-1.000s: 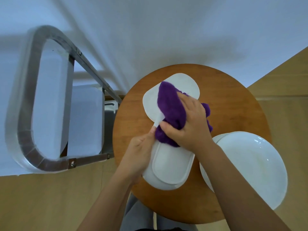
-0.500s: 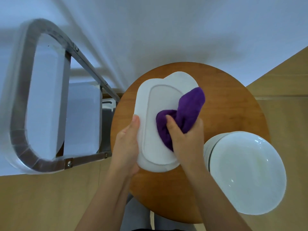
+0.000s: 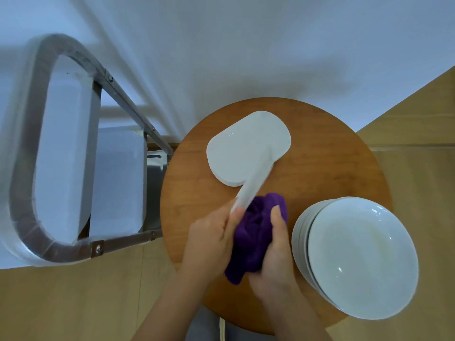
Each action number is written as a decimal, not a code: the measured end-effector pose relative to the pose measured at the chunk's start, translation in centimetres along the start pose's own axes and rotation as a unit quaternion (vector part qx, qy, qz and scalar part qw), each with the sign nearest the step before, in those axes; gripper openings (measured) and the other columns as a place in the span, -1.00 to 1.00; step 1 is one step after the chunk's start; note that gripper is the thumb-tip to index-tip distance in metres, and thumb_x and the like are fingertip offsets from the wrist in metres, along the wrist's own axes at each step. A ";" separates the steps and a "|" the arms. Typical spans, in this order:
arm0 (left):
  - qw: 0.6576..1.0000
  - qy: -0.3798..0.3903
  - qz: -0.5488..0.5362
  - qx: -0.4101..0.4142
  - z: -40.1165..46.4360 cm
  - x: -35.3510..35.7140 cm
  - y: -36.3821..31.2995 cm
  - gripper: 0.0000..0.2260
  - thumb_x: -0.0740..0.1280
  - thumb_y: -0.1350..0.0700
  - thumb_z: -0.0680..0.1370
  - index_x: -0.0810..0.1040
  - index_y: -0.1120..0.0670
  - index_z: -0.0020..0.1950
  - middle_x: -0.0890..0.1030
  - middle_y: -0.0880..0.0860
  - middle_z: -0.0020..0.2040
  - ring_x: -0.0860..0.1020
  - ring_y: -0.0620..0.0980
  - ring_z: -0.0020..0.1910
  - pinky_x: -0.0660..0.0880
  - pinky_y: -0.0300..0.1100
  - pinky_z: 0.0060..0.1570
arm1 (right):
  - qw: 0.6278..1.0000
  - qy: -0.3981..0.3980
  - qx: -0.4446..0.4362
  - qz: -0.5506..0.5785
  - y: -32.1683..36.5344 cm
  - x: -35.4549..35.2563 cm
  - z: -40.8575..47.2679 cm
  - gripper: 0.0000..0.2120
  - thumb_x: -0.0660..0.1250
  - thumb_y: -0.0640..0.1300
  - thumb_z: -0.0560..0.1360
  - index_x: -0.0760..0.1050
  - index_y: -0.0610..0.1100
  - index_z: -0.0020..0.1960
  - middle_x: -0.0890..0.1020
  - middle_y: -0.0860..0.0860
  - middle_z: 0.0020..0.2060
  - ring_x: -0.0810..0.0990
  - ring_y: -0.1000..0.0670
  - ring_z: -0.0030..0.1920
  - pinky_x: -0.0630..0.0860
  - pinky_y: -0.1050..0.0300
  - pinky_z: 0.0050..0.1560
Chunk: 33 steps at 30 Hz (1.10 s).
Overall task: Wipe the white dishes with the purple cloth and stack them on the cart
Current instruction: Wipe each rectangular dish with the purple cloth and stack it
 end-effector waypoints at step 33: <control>0.992 -0.022 -0.074 -0.103 14.6 -3.2 6.7 -0.90 0.30 0.08 0.58 0.54 -0.05 -0.13 0.57 -0.14 -0.22 0.56 -0.15 -0.21 0.48 -0.29 -0.30 | 0.886 -0.290 -0.214 -0.293 8.9 -3.5 4.8 -0.95 0.39 -0.11 0.46 0.52 -0.02 -0.14 0.62 0.06 -0.39 0.64 0.06 -0.34 0.53 0.23 -0.40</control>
Point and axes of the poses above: each hand's wrist, its own z-axis towards the middle knuckle, its own x-axis out of the palm, y = z × x, the point moved 4 cm from there along z, towards the middle knuckle
